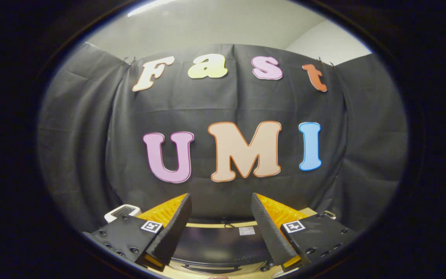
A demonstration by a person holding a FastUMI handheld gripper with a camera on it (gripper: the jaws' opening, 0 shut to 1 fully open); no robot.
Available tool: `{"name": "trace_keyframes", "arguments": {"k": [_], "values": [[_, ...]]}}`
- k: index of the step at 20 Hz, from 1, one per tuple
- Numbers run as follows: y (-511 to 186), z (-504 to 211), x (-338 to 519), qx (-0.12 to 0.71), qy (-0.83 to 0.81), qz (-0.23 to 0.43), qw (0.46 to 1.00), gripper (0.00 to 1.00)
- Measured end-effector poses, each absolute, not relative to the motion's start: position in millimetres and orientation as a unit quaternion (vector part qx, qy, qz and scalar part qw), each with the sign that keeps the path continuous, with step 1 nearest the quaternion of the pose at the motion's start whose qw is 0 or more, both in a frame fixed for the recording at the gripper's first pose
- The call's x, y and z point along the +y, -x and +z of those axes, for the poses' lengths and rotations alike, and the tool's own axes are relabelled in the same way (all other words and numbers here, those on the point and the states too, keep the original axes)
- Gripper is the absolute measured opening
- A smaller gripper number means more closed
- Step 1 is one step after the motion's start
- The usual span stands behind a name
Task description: Open the toaster oven, put the food inside, and close the toaster oven door.
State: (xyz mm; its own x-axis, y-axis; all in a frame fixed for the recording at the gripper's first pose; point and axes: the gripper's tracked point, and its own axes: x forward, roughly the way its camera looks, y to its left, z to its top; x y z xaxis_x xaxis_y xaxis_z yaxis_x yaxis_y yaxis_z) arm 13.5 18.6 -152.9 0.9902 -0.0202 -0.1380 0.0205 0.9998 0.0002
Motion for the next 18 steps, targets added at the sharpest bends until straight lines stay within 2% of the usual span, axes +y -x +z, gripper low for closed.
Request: {"name": "trace_keyframes", "arguments": {"k": [14,18], "values": [[7.1,-339.3,30.9,0.197,0.012,-0.034,0.980,0.97],[19.0,-361.8,37.9,0.216,0.028,-0.029,0.976,0.97]]}}
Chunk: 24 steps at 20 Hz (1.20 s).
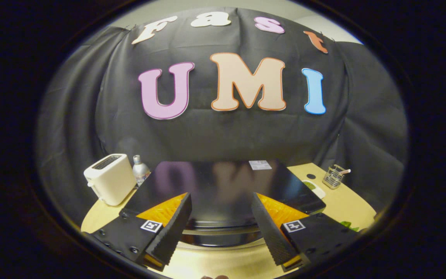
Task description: Open the toaster oven, put the food inside, and close the toaster oven door.
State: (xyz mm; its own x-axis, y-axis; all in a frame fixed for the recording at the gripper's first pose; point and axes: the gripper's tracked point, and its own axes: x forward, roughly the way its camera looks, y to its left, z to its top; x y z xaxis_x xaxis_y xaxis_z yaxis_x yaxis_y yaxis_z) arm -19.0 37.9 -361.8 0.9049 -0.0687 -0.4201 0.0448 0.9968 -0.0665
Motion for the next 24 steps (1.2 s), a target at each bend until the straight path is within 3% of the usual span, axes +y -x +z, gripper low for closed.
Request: {"name": "trace_keyframes", "arguments": {"k": [24], "values": [[75.9,-373.1,25.1,0.215,0.008,-0.036,0.976,0.98]]}}
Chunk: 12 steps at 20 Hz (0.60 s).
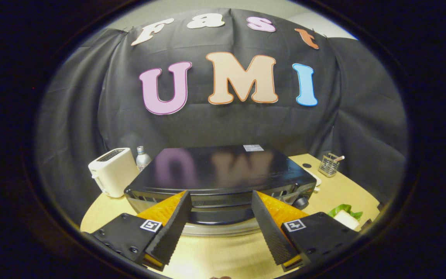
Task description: Open the toaster oven, put the food inside, and close the toaster oven door.
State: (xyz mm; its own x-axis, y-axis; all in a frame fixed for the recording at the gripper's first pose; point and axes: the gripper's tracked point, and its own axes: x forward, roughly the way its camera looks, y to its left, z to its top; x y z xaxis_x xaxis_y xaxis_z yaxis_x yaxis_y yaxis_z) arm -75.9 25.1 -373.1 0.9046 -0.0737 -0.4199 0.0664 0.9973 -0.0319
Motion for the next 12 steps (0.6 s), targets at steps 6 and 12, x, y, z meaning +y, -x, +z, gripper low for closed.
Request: {"name": "trace_keyframes", "arguments": {"k": [6,12], "values": [[106.9,-375.9,21.9,0.228,0.010,-0.040,0.973,0.98],[145.5,-392.2,18.7,0.257,0.023,-0.037,0.965,0.98]]}}
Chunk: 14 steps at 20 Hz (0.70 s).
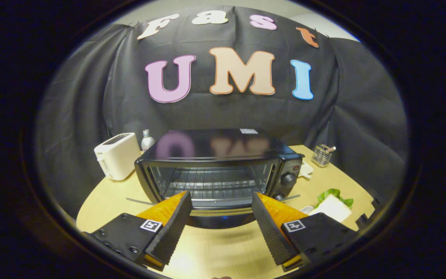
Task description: Open the toaster oven, put the food inside, and close the toaster oven door.
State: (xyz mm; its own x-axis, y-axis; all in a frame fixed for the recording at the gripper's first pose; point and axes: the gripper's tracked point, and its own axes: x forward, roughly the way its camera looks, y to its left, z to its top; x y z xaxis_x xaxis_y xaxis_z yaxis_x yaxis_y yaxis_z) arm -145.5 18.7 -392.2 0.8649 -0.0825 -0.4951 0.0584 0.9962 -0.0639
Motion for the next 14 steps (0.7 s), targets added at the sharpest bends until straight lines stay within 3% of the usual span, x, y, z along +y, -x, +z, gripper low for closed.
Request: {"name": "trace_keyframes", "arguments": {"k": [14], "values": [[205.8,-469.6,13.5,0.361,0.035,-0.024,0.932,0.97]]}}
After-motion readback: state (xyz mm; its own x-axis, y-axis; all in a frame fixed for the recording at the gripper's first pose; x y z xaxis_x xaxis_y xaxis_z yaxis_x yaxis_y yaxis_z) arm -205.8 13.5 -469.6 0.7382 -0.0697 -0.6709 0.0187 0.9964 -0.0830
